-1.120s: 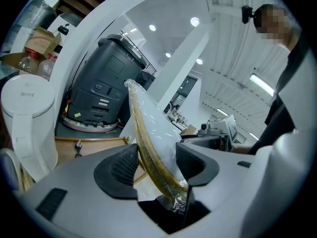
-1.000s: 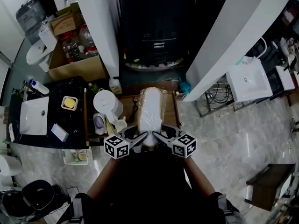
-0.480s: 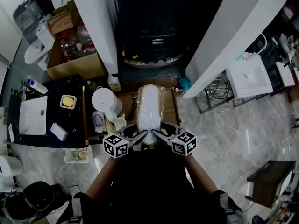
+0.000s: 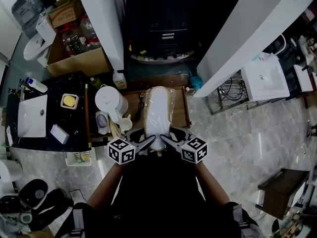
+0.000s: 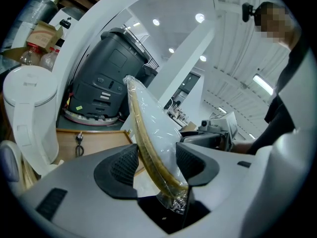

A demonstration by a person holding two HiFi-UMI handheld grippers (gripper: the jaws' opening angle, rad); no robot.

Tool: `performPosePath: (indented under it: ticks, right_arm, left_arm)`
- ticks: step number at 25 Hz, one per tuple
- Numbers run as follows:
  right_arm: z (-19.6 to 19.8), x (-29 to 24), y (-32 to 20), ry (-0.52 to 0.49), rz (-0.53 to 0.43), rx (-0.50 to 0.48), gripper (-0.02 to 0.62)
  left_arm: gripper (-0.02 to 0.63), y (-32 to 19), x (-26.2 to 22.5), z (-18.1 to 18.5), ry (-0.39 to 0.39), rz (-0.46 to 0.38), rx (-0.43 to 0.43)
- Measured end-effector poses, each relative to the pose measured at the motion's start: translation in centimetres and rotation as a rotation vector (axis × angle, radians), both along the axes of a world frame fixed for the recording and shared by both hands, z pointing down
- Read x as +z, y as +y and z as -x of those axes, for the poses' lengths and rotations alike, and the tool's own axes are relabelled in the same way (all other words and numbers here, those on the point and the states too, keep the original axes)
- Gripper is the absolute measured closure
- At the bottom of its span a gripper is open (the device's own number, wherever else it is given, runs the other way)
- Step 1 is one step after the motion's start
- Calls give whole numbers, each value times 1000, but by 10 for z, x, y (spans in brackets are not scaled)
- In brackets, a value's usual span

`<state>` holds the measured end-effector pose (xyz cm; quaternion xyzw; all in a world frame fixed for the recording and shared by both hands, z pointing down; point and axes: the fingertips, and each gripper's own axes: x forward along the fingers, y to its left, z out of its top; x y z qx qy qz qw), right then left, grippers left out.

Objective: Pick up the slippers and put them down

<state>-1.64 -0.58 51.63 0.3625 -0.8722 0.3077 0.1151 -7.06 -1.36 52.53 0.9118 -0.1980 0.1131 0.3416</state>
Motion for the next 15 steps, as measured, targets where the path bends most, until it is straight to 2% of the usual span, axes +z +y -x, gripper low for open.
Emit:
performPosePath:
  ticks: [10, 15]
  right_arm:
    - [-12, 17, -7, -10, 57, -23, 364]
    - [-19, 24, -17, -9, 73, -52, 364]
  left_arm:
    - [364, -5, 15, -11, -38, 56, 8]
    - [364, -13, 23, -19, -34, 83, -17]
